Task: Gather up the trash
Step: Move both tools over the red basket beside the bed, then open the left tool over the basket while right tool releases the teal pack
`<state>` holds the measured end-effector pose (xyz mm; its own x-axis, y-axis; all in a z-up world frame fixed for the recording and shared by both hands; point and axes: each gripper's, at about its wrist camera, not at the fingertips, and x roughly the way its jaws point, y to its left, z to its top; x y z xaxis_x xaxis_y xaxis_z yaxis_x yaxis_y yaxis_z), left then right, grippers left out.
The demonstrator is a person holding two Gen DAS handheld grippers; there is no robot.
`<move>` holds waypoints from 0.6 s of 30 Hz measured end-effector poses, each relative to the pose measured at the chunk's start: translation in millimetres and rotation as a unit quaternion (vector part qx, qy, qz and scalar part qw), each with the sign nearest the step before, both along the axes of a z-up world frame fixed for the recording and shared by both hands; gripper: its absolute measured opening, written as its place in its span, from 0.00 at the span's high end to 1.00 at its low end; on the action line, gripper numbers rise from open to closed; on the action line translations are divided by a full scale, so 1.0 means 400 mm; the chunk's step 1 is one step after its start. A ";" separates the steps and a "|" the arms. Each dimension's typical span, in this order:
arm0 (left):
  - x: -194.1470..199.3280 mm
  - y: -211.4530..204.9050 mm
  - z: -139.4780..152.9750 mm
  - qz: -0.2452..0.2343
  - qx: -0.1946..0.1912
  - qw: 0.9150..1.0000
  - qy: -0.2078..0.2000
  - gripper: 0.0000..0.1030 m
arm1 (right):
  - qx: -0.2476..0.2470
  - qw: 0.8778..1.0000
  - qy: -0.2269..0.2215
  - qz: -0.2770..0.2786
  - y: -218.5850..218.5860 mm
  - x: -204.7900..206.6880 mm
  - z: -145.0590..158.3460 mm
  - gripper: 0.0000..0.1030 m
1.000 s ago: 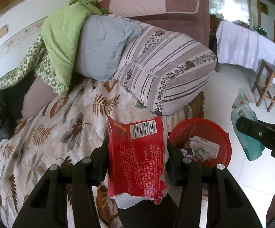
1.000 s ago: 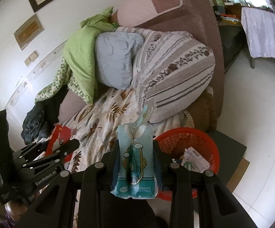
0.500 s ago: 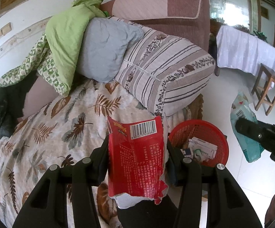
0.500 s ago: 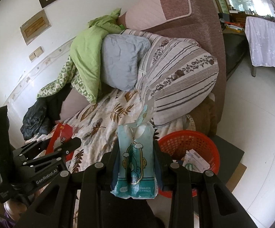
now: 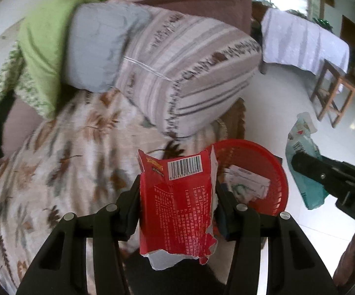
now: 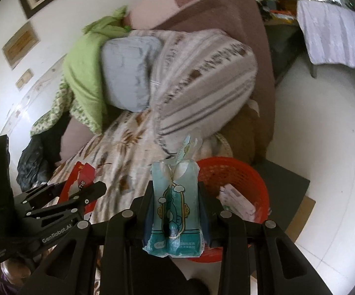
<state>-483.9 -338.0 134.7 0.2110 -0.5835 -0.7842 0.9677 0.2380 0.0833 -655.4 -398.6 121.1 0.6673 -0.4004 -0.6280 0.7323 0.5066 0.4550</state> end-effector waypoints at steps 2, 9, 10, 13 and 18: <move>-0.004 -0.040 -0.018 -0.011 0.006 1.000 0.015 0.51 | 0.014 1.000 -0.001 -0.009 -0.028 -0.010 -0.024 0.67; 0.006 -0.150 -0.078 -0.036 0.021 0.996 0.081 0.44 | 0.047 0.999 -0.007 -0.018 -0.105 -0.010 -0.078 0.62; 0.007 -0.159 -0.085 -0.040 0.021 0.995 0.092 0.41 | 0.053 0.998 -0.011 -0.017 -0.114 -0.008 -0.086 0.60; 0.009 -0.181 -0.119 -0.046 0.029 0.992 0.118 0.26 | 0.072 0.997 -0.018 -0.022 -0.136 -0.006 -0.111 0.49; 0.015 -0.187 -0.149 -0.048 0.041 0.990 0.124 0.21 | 0.075 0.996 -0.013 -0.038 -0.148 -0.008 -0.125 0.39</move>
<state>-478.0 -412.9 75.2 -0.0471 -0.5243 -0.8502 0.9789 0.1453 -0.1438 -658.8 -457.9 71.0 0.6556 -0.3526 -0.6678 0.7528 0.3754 0.5408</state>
